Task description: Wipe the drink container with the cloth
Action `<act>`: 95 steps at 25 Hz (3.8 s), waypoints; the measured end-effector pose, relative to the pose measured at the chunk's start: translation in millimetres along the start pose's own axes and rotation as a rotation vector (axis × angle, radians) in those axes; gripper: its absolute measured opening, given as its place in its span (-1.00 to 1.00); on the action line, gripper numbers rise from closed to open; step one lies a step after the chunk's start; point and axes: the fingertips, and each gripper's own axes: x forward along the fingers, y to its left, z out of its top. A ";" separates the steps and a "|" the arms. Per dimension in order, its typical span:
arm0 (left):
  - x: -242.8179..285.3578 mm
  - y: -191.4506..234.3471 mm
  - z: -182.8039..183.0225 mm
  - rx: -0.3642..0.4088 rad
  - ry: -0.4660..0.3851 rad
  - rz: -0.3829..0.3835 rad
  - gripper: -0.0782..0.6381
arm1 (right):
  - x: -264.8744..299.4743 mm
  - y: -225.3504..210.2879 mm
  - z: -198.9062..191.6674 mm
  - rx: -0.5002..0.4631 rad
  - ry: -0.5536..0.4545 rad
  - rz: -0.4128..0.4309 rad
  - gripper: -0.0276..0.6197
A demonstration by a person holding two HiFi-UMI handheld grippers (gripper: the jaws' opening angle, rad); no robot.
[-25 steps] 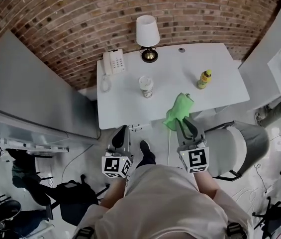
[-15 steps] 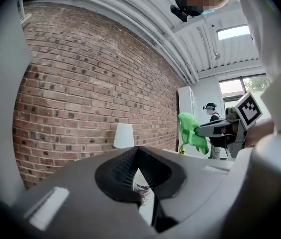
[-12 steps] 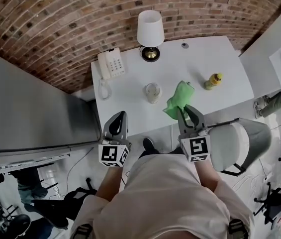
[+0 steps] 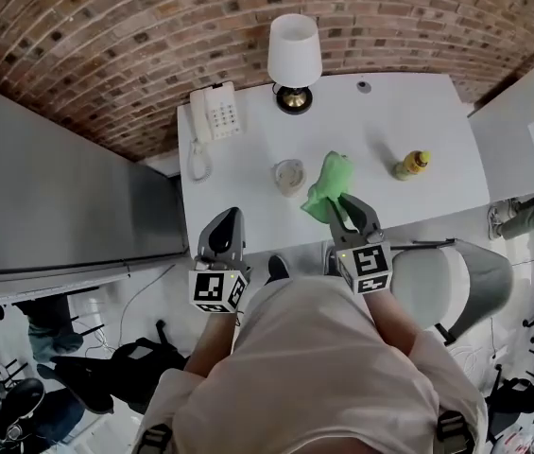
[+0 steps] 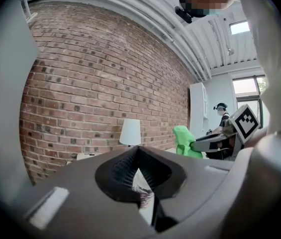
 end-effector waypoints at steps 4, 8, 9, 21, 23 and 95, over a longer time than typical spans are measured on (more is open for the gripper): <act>4.1 -4.3 -0.9 -0.005 0.012 0.032 -0.75 | 26.4 -12.5 -15.0 0.081 0.036 0.064 -0.73; 4.1 -4.4 1.2 0.002 0.017 0.066 -0.75 | 56.3 -21.5 -24.9 0.104 0.048 0.090 -0.73; 3.6 -3.8 1.3 0.001 0.017 0.075 -0.75 | 63.3 -22.6 -27.9 0.106 0.057 0.093 -0.73; -4.6 6.8 -5.6 -0.025 0.028 0.104 -0.75 | 115.2 -9.6 -69.7 0.125 0.180 0.120 -0.73; -4.6 7.5 -5.3 -0.028 0.026 0.100 -0.75 | 118.4 -7.1 -76.4 0.137 0.202 0.127 -0.73; -2.2 8.9 -21.2 -0.044 0.038 0.044 -0.75 | 136.6 64.9 -51.4 -0.062 0.314 0.293 -0.73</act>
